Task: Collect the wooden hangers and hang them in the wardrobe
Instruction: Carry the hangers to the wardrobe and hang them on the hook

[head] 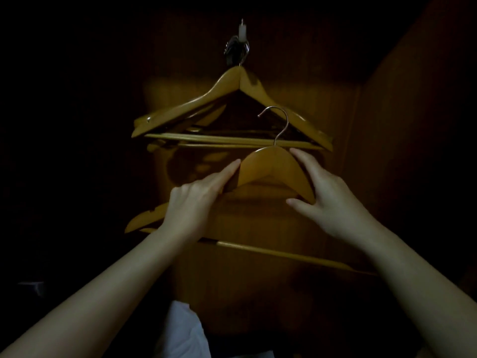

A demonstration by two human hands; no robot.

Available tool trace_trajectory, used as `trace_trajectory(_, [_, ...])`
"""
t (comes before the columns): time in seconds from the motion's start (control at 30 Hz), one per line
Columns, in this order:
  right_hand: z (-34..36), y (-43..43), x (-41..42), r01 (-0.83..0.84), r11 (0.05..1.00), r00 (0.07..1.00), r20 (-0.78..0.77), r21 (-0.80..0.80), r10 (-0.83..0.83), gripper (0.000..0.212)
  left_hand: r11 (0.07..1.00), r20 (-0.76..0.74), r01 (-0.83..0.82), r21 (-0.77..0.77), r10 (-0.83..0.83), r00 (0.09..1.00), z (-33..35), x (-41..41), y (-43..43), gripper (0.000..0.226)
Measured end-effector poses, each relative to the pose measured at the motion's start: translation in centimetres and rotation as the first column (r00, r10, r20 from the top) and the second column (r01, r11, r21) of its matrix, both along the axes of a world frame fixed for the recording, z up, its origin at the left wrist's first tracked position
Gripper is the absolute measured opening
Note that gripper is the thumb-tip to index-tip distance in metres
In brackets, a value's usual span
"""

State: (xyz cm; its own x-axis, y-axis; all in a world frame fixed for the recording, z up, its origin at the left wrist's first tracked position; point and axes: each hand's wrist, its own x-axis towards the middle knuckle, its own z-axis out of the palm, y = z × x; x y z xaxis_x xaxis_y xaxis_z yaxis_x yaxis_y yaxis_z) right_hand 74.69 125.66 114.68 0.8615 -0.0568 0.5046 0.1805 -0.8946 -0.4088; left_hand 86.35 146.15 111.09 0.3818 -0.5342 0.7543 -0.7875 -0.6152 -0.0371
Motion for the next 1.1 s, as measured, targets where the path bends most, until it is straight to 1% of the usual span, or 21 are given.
trace_trajectory(0.07, [1.0, -0.4, 0.6, 0.071, 0.99, 0.994, 0.094, -0.121, -0.06, 0.085, 1.0, 0.016, -0.016, -0.005, 0.016, 1.0, 1.7, 0.3, -0.6, 0.067])
trace_trajectory(0.13, [2.1, -1.3, 1.2, 0.083, 0.982, 0.986, 0.154, -0.171, -0.057, 0.081, 1.0, 0.063, -0.023, -0.001, 0.023, 0.998, 3.5, 0.6, -1.3, 0.062])
trace_trajectory(0.23, [4.3, -2.6, 2.4, 0.058, 0.98, 0.987, 0.16, -0.191, -0.027, 0.082, 0.999, 0.129, -0.053, 0.007, 0.051, 0.99, 6.4, 1.4, -2.6, 0.056])
trace_trajectory(0.33, [6.6, -3.7, 4.4, 0.064, 0.979, 0.984, 0.175, -0.194, -0.03, 0.082, 0.993, 0.172, -0.108, -0.049, 0.115, 0.978, 9.1, 3.4, -3.9, 0.053])
trace_trajectory(0.4, [8.2, -4.2, 5.9, 0.055, 0.98, 0.983, 0.183, -0.193, -0.019, 0.082, 0.986, 0.139, -0.157, -0.062, 0.164, 0.976, 10.7, 4.9, -4.7, 0.057])
trace_trajectory(0.5, [10.4, -4.8, 8.4, 0.047, 0.98, 0.982, 0.19, -0.195, -0.009, 0.08, 0.966, 0.064, -0.256, -0.029, 0.258, 0.964, 13.1, 6.6, -5.4, 0.063])
trace_trajectory(0.67, [13.4, -4.6, 12.5, 0.052, 0.978, 0.986, 0.168, -0.204, -0.017, 0.078, 0.936, 0.02, -0.351, 0.028, 0.35, 0.936, 15.8, 9.4, -5.4, 0.059])
trace_trajectory(0.8, [14.6, -3.4, 14.9, 0.03, 0.973, 0.991, 0.133, -0.228, 0.0, 0.078, 0.907, -0.022, -0.419, 0.051, 0.42, 0.907, 16.6, 11.1, -4.2, 0.056])
trace_trajectory(0.87, [14.8, -2.7, 15.7, 0.016, 0.967, 0.994, 0.111, -0.254, 0.013, 0.077, 0.898, -0.048, -0.436, 0.06, 0.439, 0.897, 16.4, 11.8, -3.3, 0.055])
trace_trajectory(1.0, [14.3, -1.4, 17.3, 0.001, 0.96, 0.998, 0.061, -0.281, 0.017, 0.076, 0.906, -0.125, -0.419, 0.053, 0.423, 0.898, 15.2, 12.7, -1.9, 0.052])
trace_trajectory(1.1, [12.9, -1.3, 18.1, 0.014, 0.956, 0.995, 0.098, -0.294, 0.015, 0.076, 0.918, -0.156, -0.396, 0.032, 0.396, 0.905, 14.3, 12.9, -1.8, 0.049])
